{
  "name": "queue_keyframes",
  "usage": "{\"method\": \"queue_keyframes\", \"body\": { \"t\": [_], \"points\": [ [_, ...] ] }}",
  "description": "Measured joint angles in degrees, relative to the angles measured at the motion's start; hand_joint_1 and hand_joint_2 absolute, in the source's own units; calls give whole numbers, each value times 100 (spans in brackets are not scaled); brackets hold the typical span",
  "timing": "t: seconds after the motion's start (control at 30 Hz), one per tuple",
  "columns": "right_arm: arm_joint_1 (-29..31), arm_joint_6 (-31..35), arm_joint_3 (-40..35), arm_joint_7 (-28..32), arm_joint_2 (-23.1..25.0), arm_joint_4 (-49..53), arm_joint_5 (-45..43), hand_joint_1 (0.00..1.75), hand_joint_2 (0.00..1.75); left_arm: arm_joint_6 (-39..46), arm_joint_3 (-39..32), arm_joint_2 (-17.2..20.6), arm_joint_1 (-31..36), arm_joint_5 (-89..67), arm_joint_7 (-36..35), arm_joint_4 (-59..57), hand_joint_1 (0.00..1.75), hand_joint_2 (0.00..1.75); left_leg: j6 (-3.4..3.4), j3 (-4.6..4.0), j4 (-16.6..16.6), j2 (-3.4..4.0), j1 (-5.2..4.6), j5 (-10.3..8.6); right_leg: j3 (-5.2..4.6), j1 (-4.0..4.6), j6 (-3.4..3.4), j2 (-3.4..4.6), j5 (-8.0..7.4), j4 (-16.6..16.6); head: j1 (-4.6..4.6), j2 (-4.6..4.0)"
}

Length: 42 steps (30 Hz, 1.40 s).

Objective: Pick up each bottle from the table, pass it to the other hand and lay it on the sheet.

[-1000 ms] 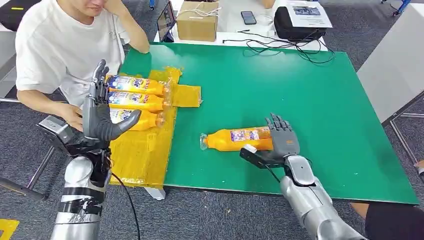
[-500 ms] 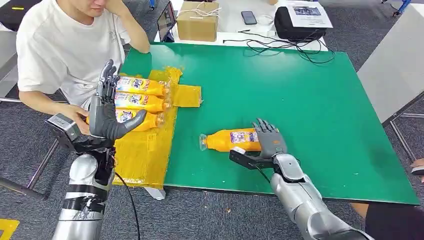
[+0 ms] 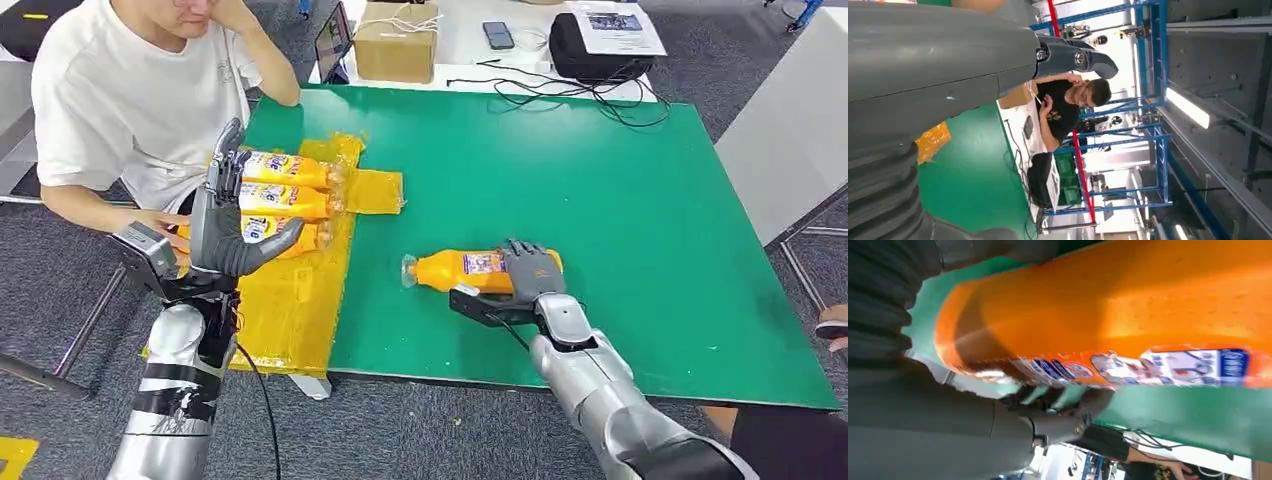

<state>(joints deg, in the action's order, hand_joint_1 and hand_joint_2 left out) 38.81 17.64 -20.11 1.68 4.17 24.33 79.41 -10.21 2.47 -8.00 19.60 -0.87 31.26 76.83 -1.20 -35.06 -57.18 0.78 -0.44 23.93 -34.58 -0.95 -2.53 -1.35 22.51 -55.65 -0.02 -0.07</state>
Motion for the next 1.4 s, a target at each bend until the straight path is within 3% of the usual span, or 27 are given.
{"method": "queue_keyframes", "body": {
  "t": [0.03,0.07,0.23,0.47,0.7,0.77,0.93,1.13,1.2,1.4],
  "points": [
    [21,-7,-4,-2,9,-13,4,169,175,0,0,2,0,0,0,-4,0,175,0,0,0,0,0,0,0,0,0,0,0,0,0,0],
    [40,-13,-9,-2,11,-26,11,175,175,0,0,4,0,0,0,-13,0,175,0,0,0,0,0,0,0,0,0,0,0,0,0,0],
    [100,-245,-44,-168,22,-81,79,175,175,11,-2,7,-1,0,0,-31,0,175,0,1,0,2,0,0,1,0,0,1,0,0,0,0],
    [460,-1477,-155,-822,33,-273,166,175,175,101,-13,15,-38,-33,0,-50,0,175,-1,19,0,-4,0,-1,17,0,1,-3,2,2,0,0],
    [529,-1587,-153,-765,-26,-367,-50,175,175,112,-33,42,-49,-79,15,-90,0,175,-2,43,0,-4,-1,0,43,-2,1,-3,1,6,0,0],
    [520,-1510,-138,-543,-52,-372,-210,175,175,109,-39,52,-49,-79,30,-92,0,175,-2,46,0,-4,-1,0,47,-2,1,-3,2,6,0,0],
    [388,-1276,221,915,-122,-378,-1277,175,175,48,-57,94,-52,42,118,-116,0,175,-1,51,0,3,0,2,50,-1,1,3,1,6,0,0],
    [-248,-1460,1017,3326,44,31,-3516,175,175,-247,-57,65,-186,669,-5,-227,0,175,3,51,2,12,8,6,46,10,2,11,2,5,0,0],
    [-561,-1514,1211,3541,166,422,-4146,175,175,-275,-39,7,-373,842,-26,-232,0,175,3,41,2,9,10,6,36,12,2,11,2,5,-2,0],
    [-1408,-1480,1290,3428,245,1924,-5384,175,175,-201,151,-264,-1215,1038,15,79,0,175,2,7,2,5,6,6,8,7,3,7,5,6,2,0]
  ]
}}
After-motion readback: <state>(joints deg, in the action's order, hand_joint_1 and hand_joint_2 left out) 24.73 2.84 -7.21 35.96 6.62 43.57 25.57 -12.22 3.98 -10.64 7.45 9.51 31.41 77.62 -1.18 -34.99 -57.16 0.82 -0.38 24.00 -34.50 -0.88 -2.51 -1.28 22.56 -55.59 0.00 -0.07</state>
